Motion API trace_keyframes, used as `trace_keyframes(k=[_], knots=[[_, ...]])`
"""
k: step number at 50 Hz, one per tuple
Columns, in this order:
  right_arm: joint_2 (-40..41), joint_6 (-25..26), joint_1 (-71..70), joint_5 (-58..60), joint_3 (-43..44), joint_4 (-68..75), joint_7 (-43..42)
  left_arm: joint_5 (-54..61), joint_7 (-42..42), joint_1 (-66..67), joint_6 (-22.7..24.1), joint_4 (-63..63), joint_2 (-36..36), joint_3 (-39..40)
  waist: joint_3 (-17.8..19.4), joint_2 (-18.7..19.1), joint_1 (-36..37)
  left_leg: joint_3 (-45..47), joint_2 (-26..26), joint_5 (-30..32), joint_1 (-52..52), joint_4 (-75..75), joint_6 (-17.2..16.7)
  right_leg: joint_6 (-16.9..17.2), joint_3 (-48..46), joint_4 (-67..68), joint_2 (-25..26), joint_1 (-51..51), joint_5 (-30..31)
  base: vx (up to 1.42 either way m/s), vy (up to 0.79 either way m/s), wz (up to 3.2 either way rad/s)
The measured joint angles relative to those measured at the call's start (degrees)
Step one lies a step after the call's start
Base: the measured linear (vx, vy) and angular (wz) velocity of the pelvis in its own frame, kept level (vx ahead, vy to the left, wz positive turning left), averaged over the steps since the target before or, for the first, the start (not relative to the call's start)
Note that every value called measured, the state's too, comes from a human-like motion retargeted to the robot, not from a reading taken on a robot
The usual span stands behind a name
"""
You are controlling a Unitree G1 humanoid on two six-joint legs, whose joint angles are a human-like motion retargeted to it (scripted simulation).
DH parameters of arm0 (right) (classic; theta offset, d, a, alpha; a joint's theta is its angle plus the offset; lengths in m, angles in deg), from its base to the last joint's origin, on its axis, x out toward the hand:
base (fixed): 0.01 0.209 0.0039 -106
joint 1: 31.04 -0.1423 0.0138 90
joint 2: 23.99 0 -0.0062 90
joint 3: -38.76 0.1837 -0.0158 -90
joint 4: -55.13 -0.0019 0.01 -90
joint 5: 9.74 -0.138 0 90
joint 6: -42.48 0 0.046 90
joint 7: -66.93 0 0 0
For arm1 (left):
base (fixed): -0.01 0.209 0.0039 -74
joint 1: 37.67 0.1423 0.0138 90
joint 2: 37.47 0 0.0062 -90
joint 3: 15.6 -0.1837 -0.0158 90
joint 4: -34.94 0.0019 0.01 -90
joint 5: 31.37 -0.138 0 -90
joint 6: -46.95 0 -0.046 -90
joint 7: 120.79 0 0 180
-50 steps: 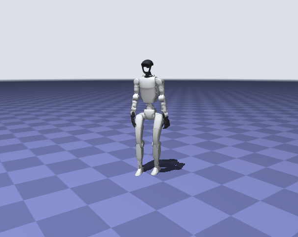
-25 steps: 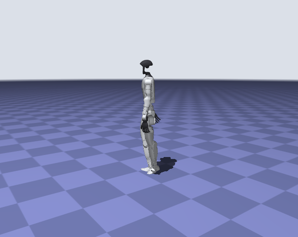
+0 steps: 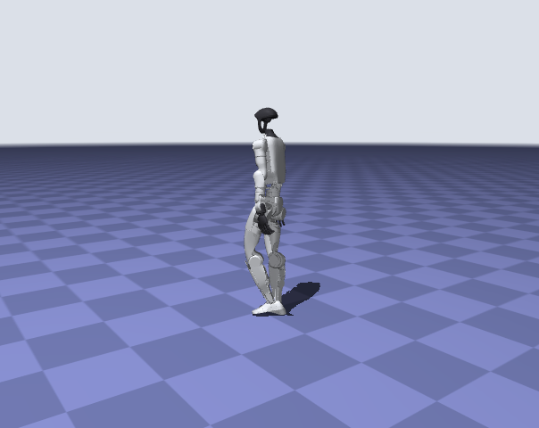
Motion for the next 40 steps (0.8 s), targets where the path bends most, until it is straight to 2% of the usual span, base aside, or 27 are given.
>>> trace_keyframes(k=[3,4,5,7,10,13,16,18,20,22,23,25,28,31,32,33,34,37,38,40], knots=[[-0.26,-0.17,-0.21,0.09,-0.96,-1.27,0.34,-0.49,0.83,0.23,-0.15,0.37,-0.5,-0.23,-0.43,2.46,-1.43,-10.92,-4.64,5.02,-0.86,-11.04,-7.96,1.02,-1.07,-0.36,1.72,-0.14,0.07,0.13,0.22,-0.23],[-0.36,-0.27,0.01,0.11,-1.19,-1.59,0.53,-0.76,1.09,0.2,-0.32,0.51,-0.61,-0.43,-0.4,2.76,-1.83,-11.81,-5.07,6.56,-0.68,-12.7,-7.84,1.34,-1.14,-0.39,2.0,0.28,-0.06,0.23,0.1,-0.37],[-0.48,-0.38,0.3,0.15,-1.36,-1.86,0.73,-1.05,1.36,0.14,-0.53,0.64,-0.74,-0.66,-0.35,2.78,-2.22,-11.66,-5.42,8.15,-0.53,-13.72,-6.25,1.72,-1.11,-0.41,1.96,0.78,-0.19,0.27,0.11,-0.35],[-0.74,-0.56,1.2,0.38,-1.2,-1.72,0.79,-1.72,1.77,-0.16,-1.04,0.66,-0.94,-1.35,-0.85,1.79,-2.61,-4.65,-4.75,5.54,0.64,-12.86,-1.01,2.55,-0.61,0.07,0.75,1.34,-0.54,0.27,0.09,-0.45],[-0.94,-0.15,2.72,0.63,-0.74,-0.13,0.22,-2.28,1.4,-0.81,-1.41,0.18,-0.94,-2.03,-1.28,2.07,-2.3,-7.74,-5.84,5.29,2.19,-14.34,-0.6,3.61,-0.11,1.52,1.39,2.24,-0.93,0.3,0.07,-0.68],[-0.94,1.03,3.97,0.36,0.41,3.05,-1.06,-1.73,0.21,-2.1,-1.25,-0.69,-0.93,-2.29,-1.75,2.02,-2.96,-4.31,-4.38,4.9,4.73,-16.65,-0.16,6.02,-0.75,5.39,0.92,1.41,-0.21,0.25,0.03,-0.48],[-1.12,1.82,5.63,-1.02,1.65,6.14,-1.17,-0.15,-0.5,-4.22,-1.43,-1.63,-0.66,-3.18,-1.88,2.59,-3.25,-6.24,-4.51,5.1,7.34,-19.57,0.0,10.61,-3.43,11.51,0.27,-0.3,3.36,0.27,0.03,-0.38],[-1.63,2.06,6.61,-1.49,2.35,7.7,0.0,0.78,-0.7,-6.14,-1.62,-2.61,-0.6,-3.69,-1.75,3.2,-3.16,-6.35,-3.84,5.09,8.76,-20.99,0.0,15.49,-3.54,17.77,-0.32,-2.97,7.66,0.17,0.02,-0.5],[-2.04,2.44,7.3,-1.07,2.77,8.65,1.25,1.16,-0.8,-8.08,-1.42,-4.2,-0.32,-3.66,-1.87,4.03,-2.38,-6.03,-1.74,4.99,8.41,-21.0,-0.74,19.31,-2.9,22.94,1.64,-6.83,12.31,0.16,-0.09,-0.77],[-2.55,2.71,8.12,-0.45,3.14,9.65,1.57,1.57,-0.82,-9.46,-0.72,-6.18,-0.03,-4.14,-1.87,5.06,-2.99,-5.82,-0.7,4.58,9.37,-21.56,-0.71,19.24,-4.84,27.91,1.72,-9.58,11.29,0.24,0.08,-0.2],[-2.88,2.76,8.62,-0.32,3.42,10.28,1.4,1.86,-0.99,-9.97,-0.24,-7.16,-0.01,-4.64,-1.59,5.21,-4.06,-6.34,-1.52,4.47,10.94,-22.59,-0.18,19.05,-6.3,30.16,0.1,-10.23,9.3,0.3,0.21,0.3],[-3.17,2.97,9.46,-0.51,3.97,11.42,0.94,2.28,-1.85,-10.86,0.86,-8.92,0.33,-5.49,-1.22,5.07,-4.67,-6.33,-2.24,4.45,13.11,-24.2,0.0,15.53,-8.11,30.46,-0.61,-11.81,6.84,0.3,0.12,0.16],[-3.18,3.52,10.44,-1.2,4.96,12.73,1.29,2.43,-3.25,-11.48,2.11,-11.22,0.42,-6.16,-0.99,4.38,-5.05,-6.86,-3.54,4.18,15.55,-25.94,0.0,9.61,-10.04,24.67,-0.65,-13.79,3.61,0.27,0.01,0.0],[-3.19,3.88,10.96,-0.98,5.29,13.2,3.0,3.18,-3.45,-11.17,3.37,-12.48,0.52,-6.29,-0.58,3.35,-5.77,-7.4,-5.14,3.24,18.64,-27.36,0.0,5.8,-8.6,16.54,0.81,-14.94,0.98,0.39,-0.05,-0.01],[-3.15,3.95,11.04,-0.77,5.26,13.21,3.58,3.47,-3.3,-10.91,3.73,-12.6,0.6,-6.3,-0.36,3.06,-5.83,-7.42,-5.45,2.73,19.85,-27.65,0.0,3.23,-7.62,14.3,1.57,-14.98,1.6,0.37,-0.09,-0.17],[-3.05,4.0,11.12,-0.53,5.16,13.16,4.02,3.68,-3.01,-10.53,3.98,-12.53,0.73,-6.32,-0.14,2.98,-5.7,-7.2,-5.36,2.05,21.12,-27.73,0.0,-1.6,-7.4,12.66,2.3,-14.62,4.14,0.42,-0.13,-0.27],[-2.85,3.99,11.37,-0.39,4.95,13.11,4.13,3.72,-2.81,-9.88,4.08,-12.27,0.84,-6.34,-0.24,3.13,-5.5,-6.64,-4.81,1.22,22.16,-27.48,0.0,-3.84,-7.71,11.71,3.08,-13.52,4.28,0.52,-0.18,-0.35],[-2.48,4.17,10.5,-0.19,4.62,13.31,3.9,2.7,-2.29,-8.18,3.78,-10.42,1.15,-5.43,0.21,2.49,-4.6,-2.54,-2.81,-1.91,24.54,-23.12,0.0,-5.27,-10.03,12.18,3.14,-9.76,1.21,0.54,-0.28,-0.43],[-2.47,4.4,9.77,-0.23,4.92,13.3,3.54,2.01,-2.54,-7.77,3.27,-9.54,0.88,-4.87,0.75,1.66,-4.08,-0.87,-2.47,-2.23,25.07,-20.27,0.0,-5.03,-4.56,12.79,4.2,-9.17,0.35,0.55,-0.35,-0.5],[-2.52,4.54,8.5,-0.8,5.42,12.81,2.82,0.88,-3.32,-6.8,1.95,-7.73,0.02,-3.74,1.69,0.16,-2.9,3.29,-0.71,0.57,24.72,-11.53,0.0,-5.35,-2.74,12.71,3.38,-6.39,-1.62,0.66,-0.4,-0.52]])
